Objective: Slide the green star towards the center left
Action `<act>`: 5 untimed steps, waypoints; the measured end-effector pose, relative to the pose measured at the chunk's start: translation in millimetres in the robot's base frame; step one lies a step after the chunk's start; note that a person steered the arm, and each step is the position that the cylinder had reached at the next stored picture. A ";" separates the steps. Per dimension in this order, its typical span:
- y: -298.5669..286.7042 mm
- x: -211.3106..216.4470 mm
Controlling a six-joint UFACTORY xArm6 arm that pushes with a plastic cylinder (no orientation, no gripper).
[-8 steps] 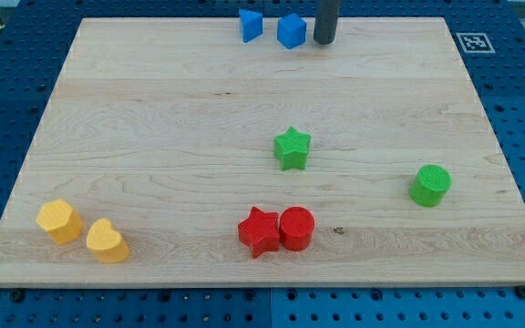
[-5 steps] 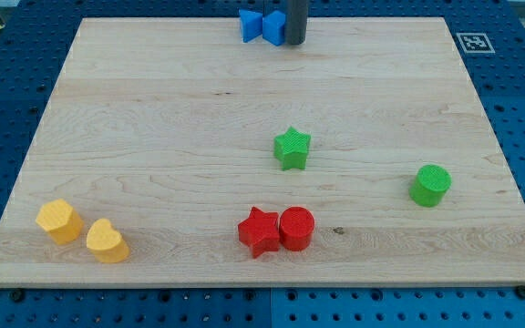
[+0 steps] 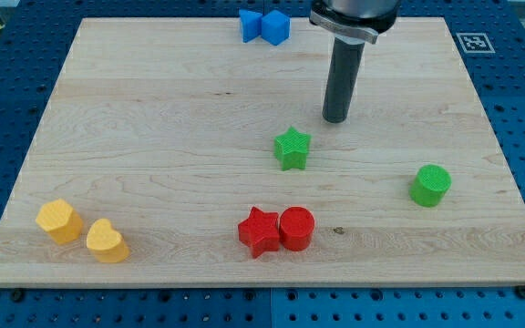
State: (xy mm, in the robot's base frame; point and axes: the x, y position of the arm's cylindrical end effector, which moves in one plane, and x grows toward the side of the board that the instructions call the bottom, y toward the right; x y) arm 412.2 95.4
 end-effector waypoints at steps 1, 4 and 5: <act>23.7 31.5; 25.1 46.3; 10.5 51.5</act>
State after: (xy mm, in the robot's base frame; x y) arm 463.7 105.9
